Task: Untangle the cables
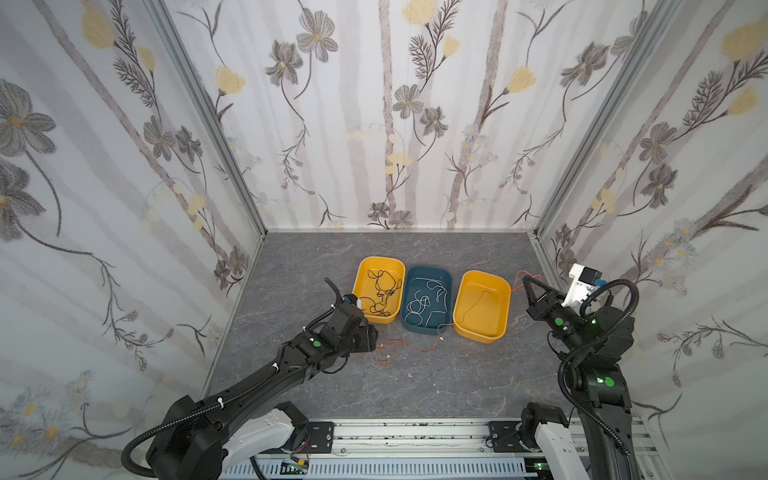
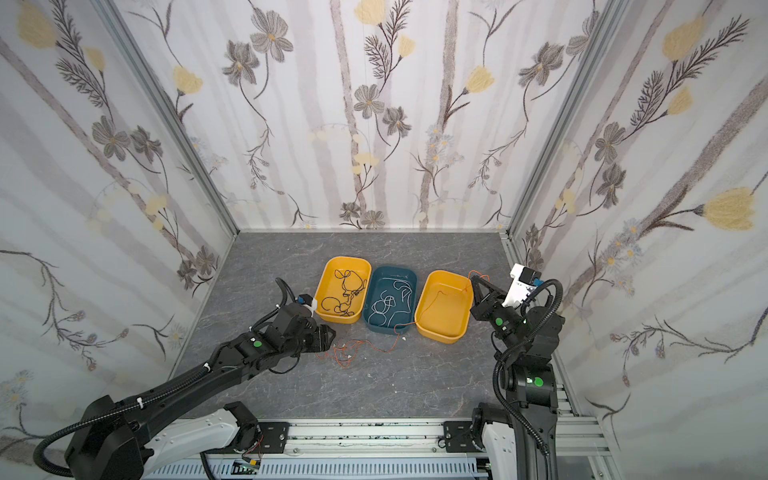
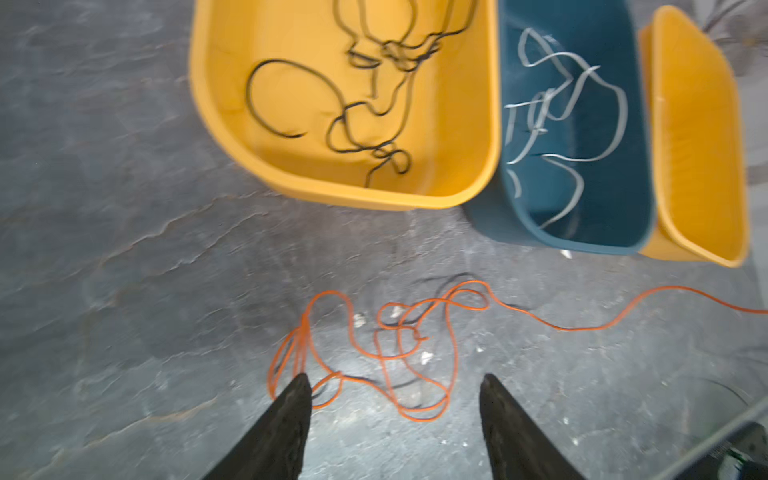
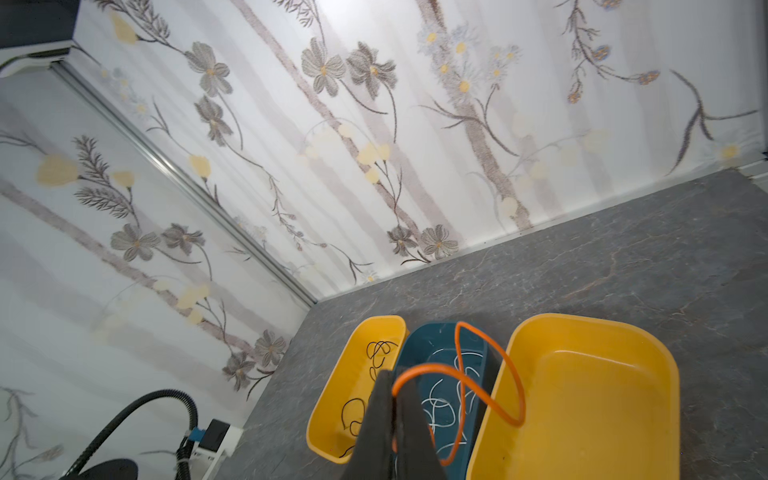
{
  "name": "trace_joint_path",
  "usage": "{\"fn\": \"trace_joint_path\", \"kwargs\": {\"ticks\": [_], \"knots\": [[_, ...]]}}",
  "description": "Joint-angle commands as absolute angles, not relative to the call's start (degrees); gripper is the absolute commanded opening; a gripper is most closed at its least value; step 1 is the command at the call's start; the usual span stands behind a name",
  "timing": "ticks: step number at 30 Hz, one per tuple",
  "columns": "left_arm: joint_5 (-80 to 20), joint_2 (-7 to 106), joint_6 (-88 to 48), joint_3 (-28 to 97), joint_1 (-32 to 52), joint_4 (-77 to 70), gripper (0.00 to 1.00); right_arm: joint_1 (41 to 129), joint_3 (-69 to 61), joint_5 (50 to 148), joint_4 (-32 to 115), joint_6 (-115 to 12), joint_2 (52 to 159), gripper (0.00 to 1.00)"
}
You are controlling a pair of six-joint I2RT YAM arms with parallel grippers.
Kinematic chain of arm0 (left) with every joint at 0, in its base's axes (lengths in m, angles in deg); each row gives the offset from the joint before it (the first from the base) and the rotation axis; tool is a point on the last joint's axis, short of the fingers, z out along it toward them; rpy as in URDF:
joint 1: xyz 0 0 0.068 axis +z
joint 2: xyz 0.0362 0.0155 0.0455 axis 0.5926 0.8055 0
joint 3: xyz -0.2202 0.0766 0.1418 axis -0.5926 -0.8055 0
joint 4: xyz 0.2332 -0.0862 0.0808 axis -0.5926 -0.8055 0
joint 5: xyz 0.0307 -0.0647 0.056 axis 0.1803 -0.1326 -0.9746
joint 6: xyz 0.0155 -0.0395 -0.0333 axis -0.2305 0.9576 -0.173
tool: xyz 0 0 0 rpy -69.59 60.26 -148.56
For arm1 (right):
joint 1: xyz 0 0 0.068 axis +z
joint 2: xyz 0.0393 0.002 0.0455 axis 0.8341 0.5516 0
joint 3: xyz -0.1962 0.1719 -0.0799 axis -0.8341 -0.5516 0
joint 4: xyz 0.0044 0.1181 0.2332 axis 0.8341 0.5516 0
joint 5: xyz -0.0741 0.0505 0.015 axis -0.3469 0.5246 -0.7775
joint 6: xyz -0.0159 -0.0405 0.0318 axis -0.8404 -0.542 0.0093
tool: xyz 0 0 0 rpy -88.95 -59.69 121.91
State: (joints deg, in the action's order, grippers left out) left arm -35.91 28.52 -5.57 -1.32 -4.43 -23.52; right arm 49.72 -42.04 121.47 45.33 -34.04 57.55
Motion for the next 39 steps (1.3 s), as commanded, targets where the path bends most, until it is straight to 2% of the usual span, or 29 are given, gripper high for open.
{"fn": "trace_joint_path", "kwargs": {"ticks": [1,7,16,21,25,30,39], "knots": [[-28.47,28.47,-11.55,-1.04,-6.92,-12.11,0.74,51.23,-41.9,127.26,40.52,-31.86,56.83,0.0],[-24.77,36.13,-19.2,2.46,-12.51,-1.75,0.8,54.97,-43.71,130.63,33.9,-26.32,56.32,0.0],[-9.75,45.68,-19.98,3.45,-14.71,13.94,0.83,57.38,-44.94,130.21,31.97,-24.95,56.6,0.0],[-9.27,48.98,-22.48,5.9,-15.6,11.1,0.79,58.0,-45.83,130.07,31.16,-24.42,56.63,0.0],[-7.16,50.57,-21.59,5.17,-15.93,14.42,0.78,58.21,-45.88,129.92,30.89,-24.4,56.93,0.0],[-5.59,53.69,-22.75,7.21,-17.04,11.26,0.7,58.37,-46.46,129.67,30.67,-24.44,57.32,0.0],[-0.18,53.47,-21.52,5.34,-17.62,15.09,0.68,58.46,-47.74,129.08,30.72,-24.81,57.67,0.0]]}}
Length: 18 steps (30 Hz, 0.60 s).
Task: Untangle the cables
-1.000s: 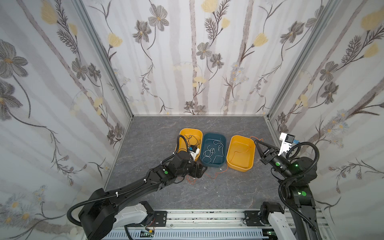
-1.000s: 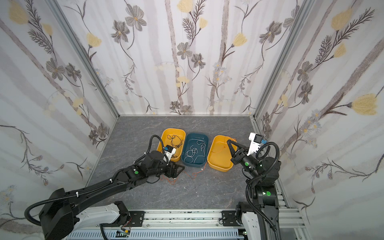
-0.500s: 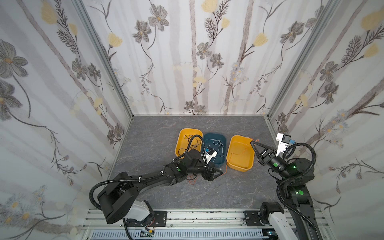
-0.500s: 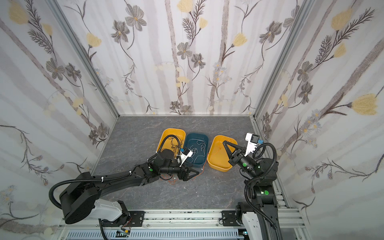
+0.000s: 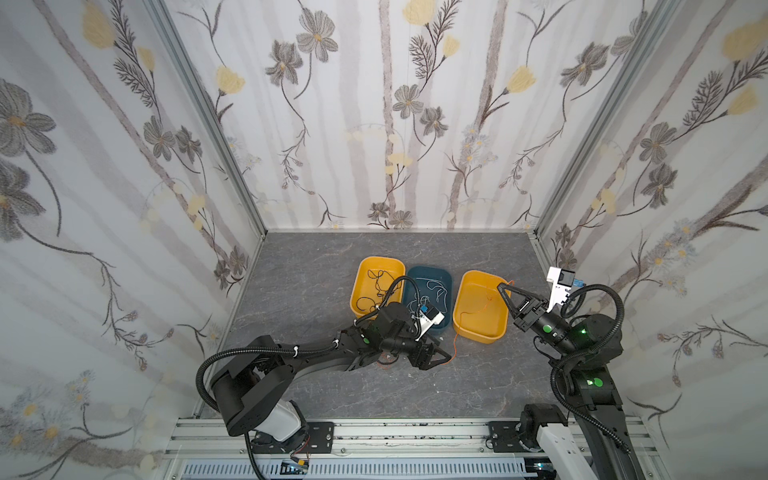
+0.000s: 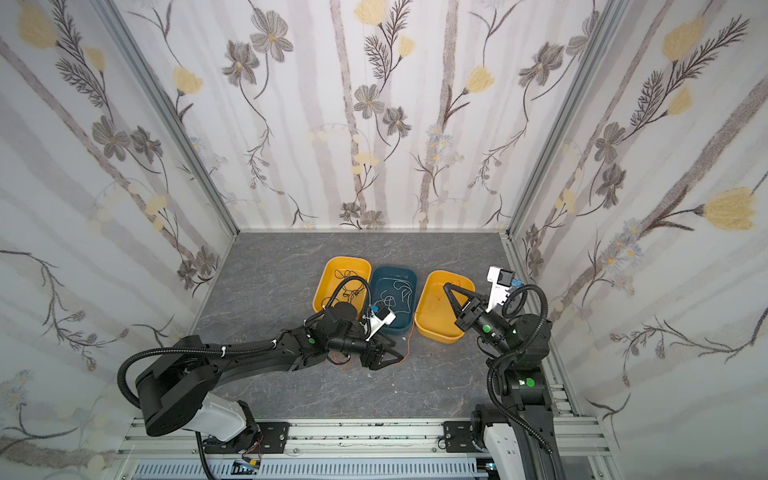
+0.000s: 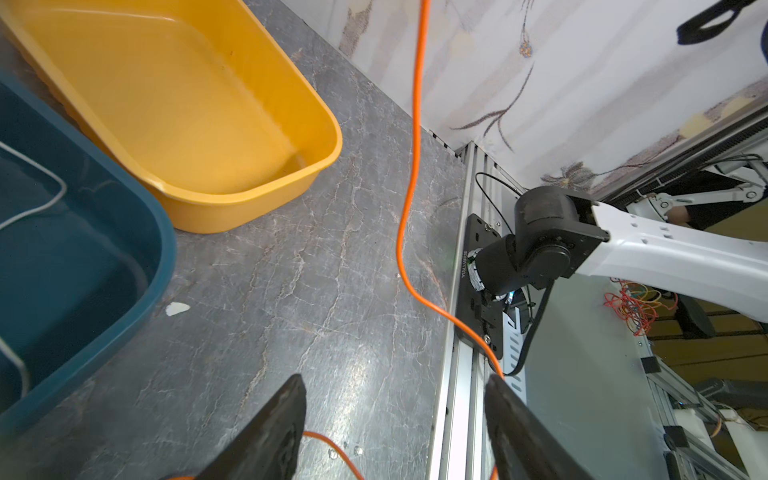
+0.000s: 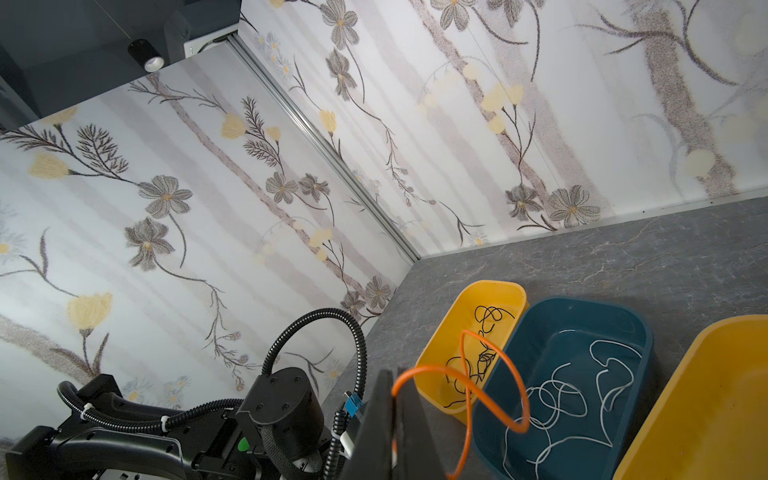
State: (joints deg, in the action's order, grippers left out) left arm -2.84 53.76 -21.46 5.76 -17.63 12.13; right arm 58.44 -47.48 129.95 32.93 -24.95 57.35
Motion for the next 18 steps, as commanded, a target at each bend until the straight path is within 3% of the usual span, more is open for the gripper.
{"fn": "trace_joint_path", "kwargs": {"ticks": [1,11,18], "knots": [[-0.8,53.18,-21.48,4.94,-17.62,15.32,0.68,58.46,-47.89,129.05,30.87,-24.98,57.69,0.0],[-12.4,47.62,-17.04,1.99,-15.82,16.52,0.8,58.66,-49.47,129.06,30.85,-25.23,57.25,0.0],[-4.55,46.76,-18.54,0.59,-16.42,19.89,0.81,58.82,-50.54,129.05,30.13,-24.73,57.24,0.0]]}}
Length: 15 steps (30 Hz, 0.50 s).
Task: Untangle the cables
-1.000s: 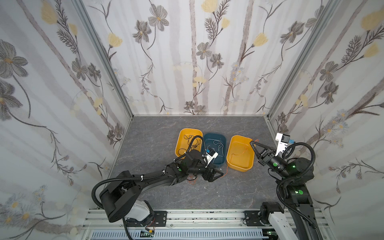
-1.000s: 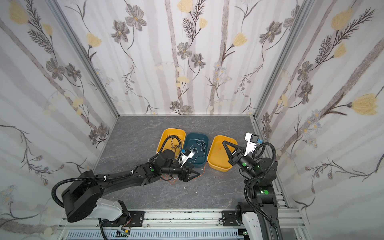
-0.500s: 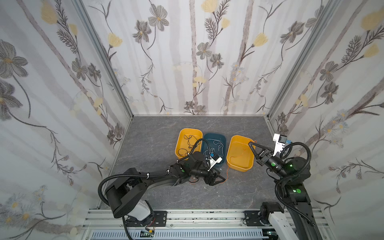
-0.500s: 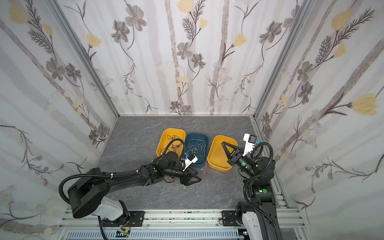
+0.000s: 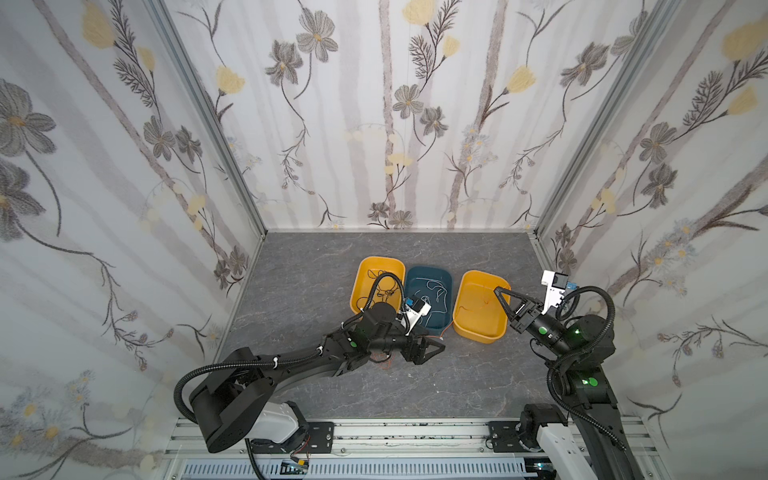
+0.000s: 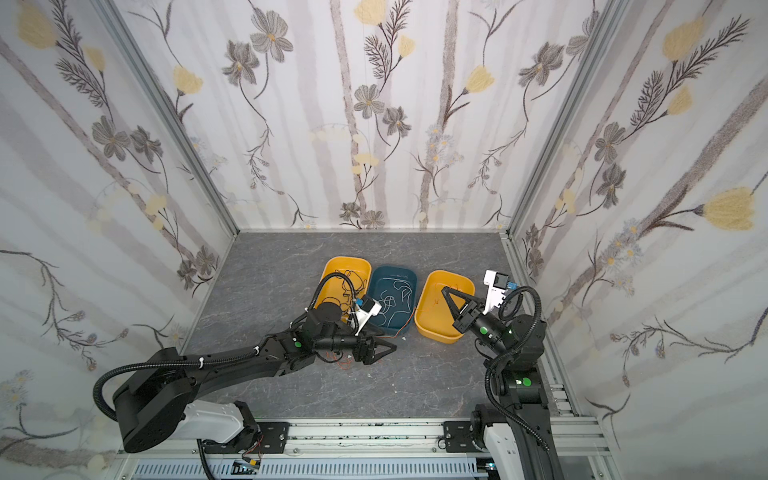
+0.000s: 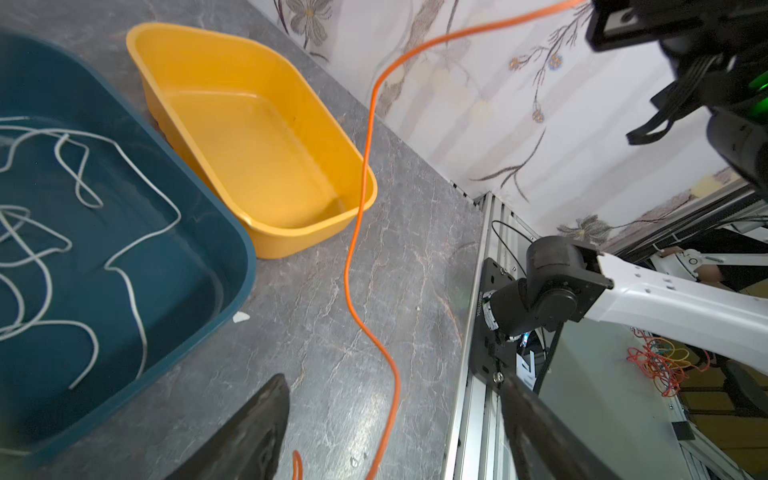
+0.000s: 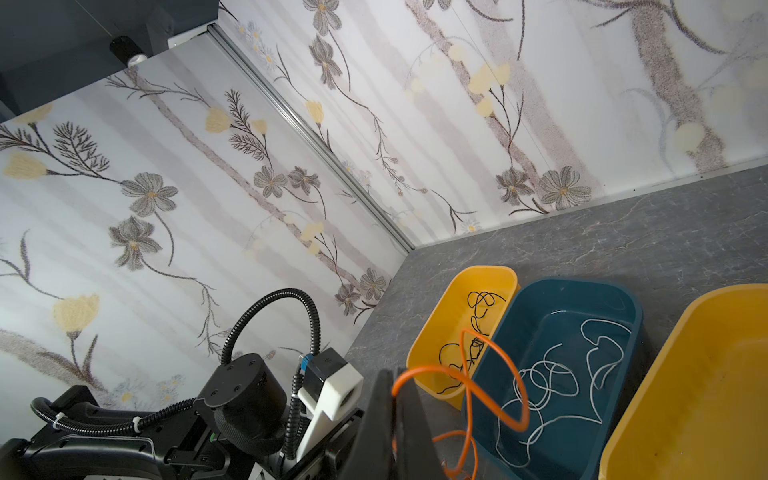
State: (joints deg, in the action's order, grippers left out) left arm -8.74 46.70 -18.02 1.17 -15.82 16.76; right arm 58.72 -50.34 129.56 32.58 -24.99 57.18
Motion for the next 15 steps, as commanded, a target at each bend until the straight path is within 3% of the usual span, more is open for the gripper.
{"fn": "trace_joint_path", "kwargs": {"ticks": [1,7,15], "knots": [[-4.09,46.95,-18.7,0.15,-16.87,20.71,0.81,58.93,-50.54,129.1,30.01,-24.7,57.25,0.0],[-8.22,50.97,-21.28,2.38,-17.41,14.02,0.74,59.26,-50.46,129.15,29.68,-24.53,57.17,0.0],[-11.19,53.52,-21.43,5.2,-17.4,11.08,0.46,59.25,-51.09,128.37,30.3,-25.03,56.98,0.0]]}}
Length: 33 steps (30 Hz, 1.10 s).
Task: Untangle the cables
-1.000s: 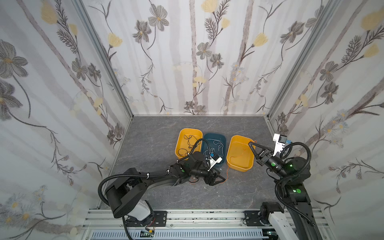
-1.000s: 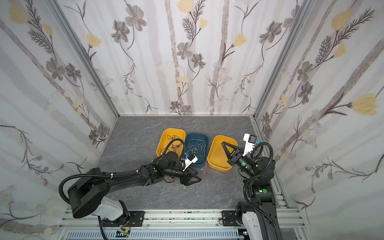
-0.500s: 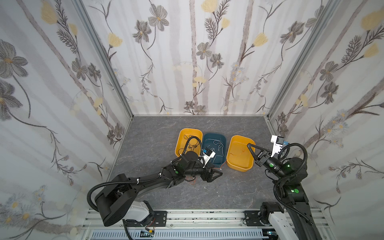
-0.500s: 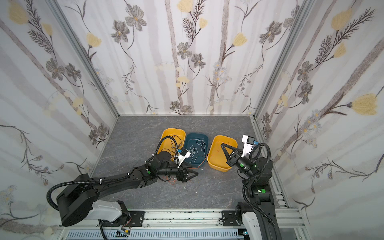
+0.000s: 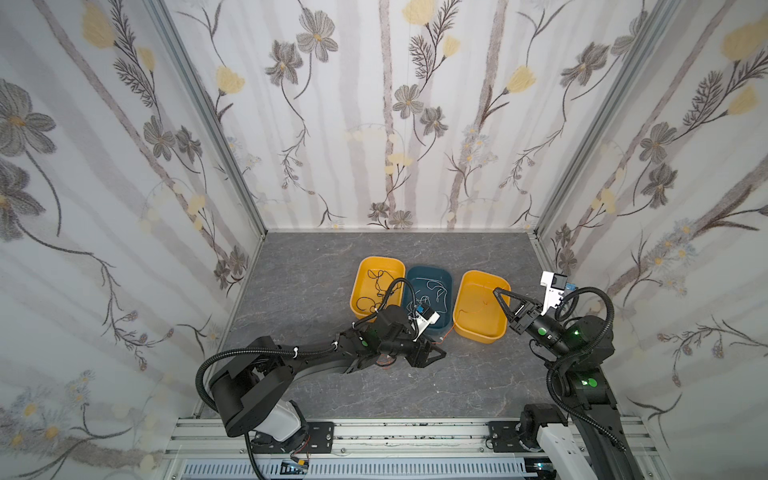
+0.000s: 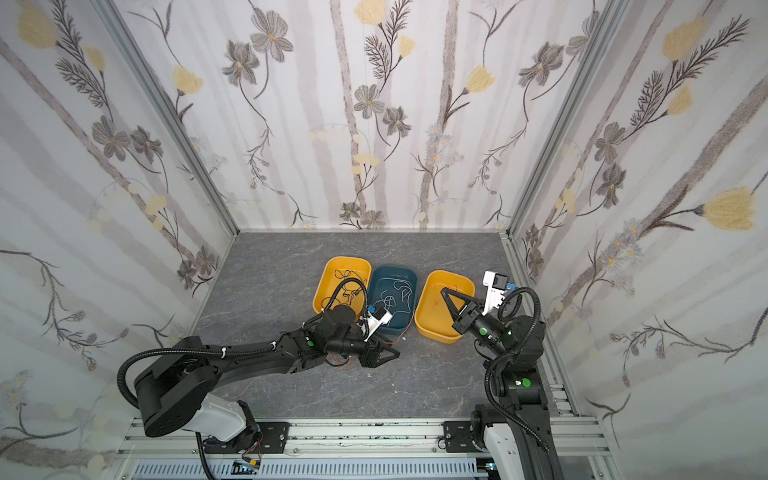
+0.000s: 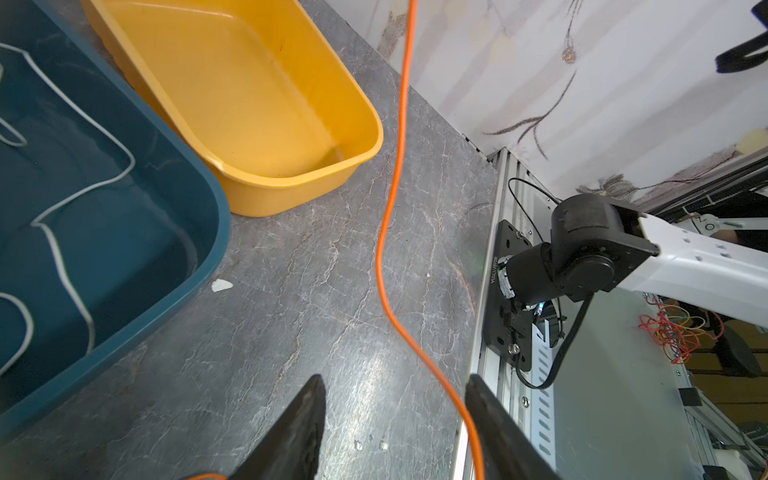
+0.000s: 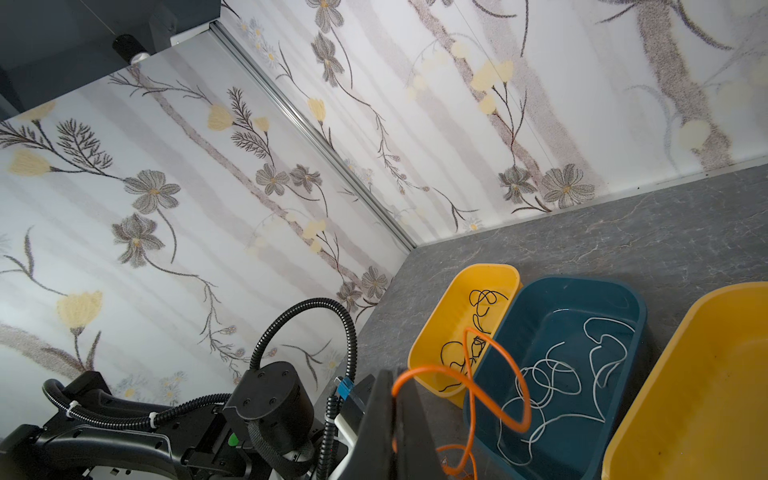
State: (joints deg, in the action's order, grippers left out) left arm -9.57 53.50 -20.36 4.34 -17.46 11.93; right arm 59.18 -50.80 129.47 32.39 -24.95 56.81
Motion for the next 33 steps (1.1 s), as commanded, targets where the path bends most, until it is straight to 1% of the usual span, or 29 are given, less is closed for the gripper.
{"fn": "trace_joint_path", "kwargs": {"ticks": [1,3,6,8,10,12,17,25,26,29,32,33], "knots": [[-11.6,53.22,-21.34,5.35,-17.44,10.71,0.38,59.26,-51.31,128.29,30.26,-25.1,56.98,0.0],[-12.7,52.24,-21.39,5.75,-17.44,9.54,0.29,59.27,-51.91,128.07,30.33,-25.38,57.16,0.0],[-13.33,50.79,-21.58,6.26,-17.39,8.37,0.23,59.26,-52.89,127.61,30.47,-25.8,57.58,0.0],[-13.84,49.84,-21.7,6.64,-17.38,7.74,0.17,59.37,-53.54,127.48,30.65,-26.25,58.01,0.0],[-14.47,49.0,-21.87,7.22,-17.41,6.51,0.09,59.35,-54.18,127.78,30.59,-26.37,58.44,0.0],[-15.53,48.4,-21.87,8.28,-17.44,4.82,0.05,59.51,-54.94,127.99,30.35,-26.46,58.73,0.0],[-16.92,46.64,-22.4,11.45,-17.43,1.99,0.02,60.42,-57.5,129.06,30.6,-27.28,59.44,0.04],[-18.59,46.06,-24.02,20.96,-17.44,-5.13,0.02,63.27,-63.58,128.69,30.05,-27.52,59.4,0.06],[-18.57,46.33,-24.31,22.32,-17.44,-5.78,0.02,63.38,-63.87,128.47,29.82,-27.3,59.06,0.07],[-19.2,47.99,-25.16,26.91,-17.44,-8.19,0.01,63.71,-64.29,128.1,29.72,-27.24,57.68,0.27],[-20.89,49.65,-25.82,31.38,-17.44,-10.57,0.0,63.91,-64.25,127.85,31.06,-28.23,56.69,0.4],[-21.47,50.07,-25.86,32.48,-17.42,-10.99,0.0,63.97,-64.32,127.82,31.67,-28.57,56.53,0.43]]}}
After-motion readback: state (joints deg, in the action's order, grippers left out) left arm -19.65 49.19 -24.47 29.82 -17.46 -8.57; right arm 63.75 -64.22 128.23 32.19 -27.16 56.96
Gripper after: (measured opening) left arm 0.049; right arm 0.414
